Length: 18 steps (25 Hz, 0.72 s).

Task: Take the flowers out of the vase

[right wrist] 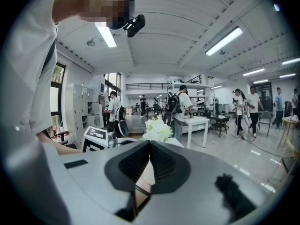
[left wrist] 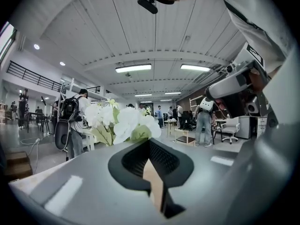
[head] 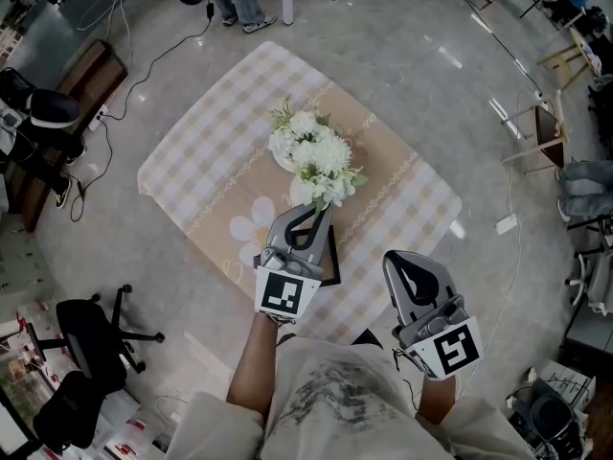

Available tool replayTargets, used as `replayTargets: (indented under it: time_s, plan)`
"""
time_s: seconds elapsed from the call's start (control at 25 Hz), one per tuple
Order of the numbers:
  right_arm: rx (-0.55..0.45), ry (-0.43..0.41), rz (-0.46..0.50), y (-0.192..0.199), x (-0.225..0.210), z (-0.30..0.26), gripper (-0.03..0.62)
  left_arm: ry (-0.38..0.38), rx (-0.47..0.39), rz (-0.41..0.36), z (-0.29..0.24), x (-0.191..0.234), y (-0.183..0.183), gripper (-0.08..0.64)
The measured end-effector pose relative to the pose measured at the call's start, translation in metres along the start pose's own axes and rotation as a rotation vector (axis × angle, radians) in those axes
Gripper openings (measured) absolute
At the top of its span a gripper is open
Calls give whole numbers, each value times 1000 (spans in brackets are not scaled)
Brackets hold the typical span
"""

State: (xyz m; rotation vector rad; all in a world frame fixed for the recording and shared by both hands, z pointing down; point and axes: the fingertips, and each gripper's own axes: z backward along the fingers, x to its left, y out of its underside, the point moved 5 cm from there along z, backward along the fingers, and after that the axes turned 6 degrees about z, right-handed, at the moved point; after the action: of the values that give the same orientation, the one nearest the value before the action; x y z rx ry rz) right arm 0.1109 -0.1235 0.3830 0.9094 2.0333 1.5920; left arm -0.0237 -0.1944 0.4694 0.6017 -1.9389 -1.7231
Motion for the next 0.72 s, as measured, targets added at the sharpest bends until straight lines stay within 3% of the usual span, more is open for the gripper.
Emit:
replayTargets:
  time_s: [0.72]
  plan:
    - [4, -59, -5, 12, 9, -20, 15, 46, -39, -69, 22, -13, -27, 8]
